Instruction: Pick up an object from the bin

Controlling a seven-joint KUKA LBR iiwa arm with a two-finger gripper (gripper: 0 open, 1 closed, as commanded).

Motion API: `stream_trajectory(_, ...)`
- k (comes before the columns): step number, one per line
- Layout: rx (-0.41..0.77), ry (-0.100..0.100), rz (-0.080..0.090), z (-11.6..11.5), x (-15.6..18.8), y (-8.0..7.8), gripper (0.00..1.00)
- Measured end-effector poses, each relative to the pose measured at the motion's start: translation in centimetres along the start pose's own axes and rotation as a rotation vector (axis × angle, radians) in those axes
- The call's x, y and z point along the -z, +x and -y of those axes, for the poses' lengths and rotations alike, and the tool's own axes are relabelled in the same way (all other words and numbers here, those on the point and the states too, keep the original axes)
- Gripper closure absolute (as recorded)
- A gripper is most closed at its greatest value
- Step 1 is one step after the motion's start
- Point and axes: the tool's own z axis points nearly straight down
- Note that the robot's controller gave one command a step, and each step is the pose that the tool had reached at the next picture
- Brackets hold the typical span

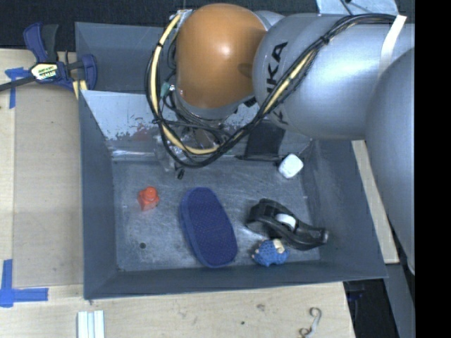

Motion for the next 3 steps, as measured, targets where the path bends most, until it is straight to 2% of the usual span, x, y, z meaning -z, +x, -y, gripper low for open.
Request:
stream_trajectory(1,-0.163,0.001,-0.018,7.3,-8.5,6.2,1.0)
stream_trajectory(2,0.141,-0.002,-0.009,1.6,-1.7,9.9,1.0)
stream_trajectory(3,0.137,-0.003,-0.012,1.7,-1.9,10.0,0.0)
